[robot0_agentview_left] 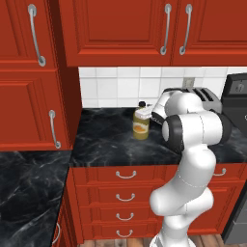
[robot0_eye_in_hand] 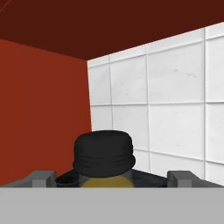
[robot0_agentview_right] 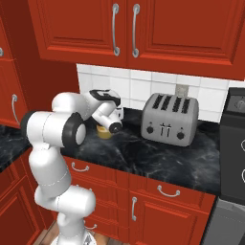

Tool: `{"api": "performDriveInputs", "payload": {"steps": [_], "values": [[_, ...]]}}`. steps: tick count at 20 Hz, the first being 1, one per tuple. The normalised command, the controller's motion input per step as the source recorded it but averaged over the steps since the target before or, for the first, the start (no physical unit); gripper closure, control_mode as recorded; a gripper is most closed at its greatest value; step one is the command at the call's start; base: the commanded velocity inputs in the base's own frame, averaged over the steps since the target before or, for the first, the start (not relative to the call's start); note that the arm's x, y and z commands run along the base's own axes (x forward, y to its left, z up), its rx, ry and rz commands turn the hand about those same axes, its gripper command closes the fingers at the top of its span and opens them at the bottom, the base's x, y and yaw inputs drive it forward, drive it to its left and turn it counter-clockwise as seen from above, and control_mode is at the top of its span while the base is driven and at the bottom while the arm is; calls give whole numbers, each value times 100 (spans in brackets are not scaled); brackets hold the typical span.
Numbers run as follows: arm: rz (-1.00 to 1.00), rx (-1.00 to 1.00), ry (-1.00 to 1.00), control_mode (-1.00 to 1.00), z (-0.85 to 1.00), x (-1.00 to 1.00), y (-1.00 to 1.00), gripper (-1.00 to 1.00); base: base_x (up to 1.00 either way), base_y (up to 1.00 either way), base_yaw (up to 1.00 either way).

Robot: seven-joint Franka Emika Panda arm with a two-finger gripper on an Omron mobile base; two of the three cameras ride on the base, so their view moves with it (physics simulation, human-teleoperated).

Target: Move the drinks to the dining counter.

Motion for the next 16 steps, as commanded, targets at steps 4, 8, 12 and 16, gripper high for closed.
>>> {"api": "performDriveInputs", "payload": {"steps": [4,8,12,16], "values": [[0,0,0,-100,0,0,0,-100,0,0,0],[0,0,0,-100,0,0,0,100,0,0,0],[0,0,3,-100,-6,0,0,100,0,0,0],[6,0,6,-100,-1,0,0,100,0,0,0]]}}
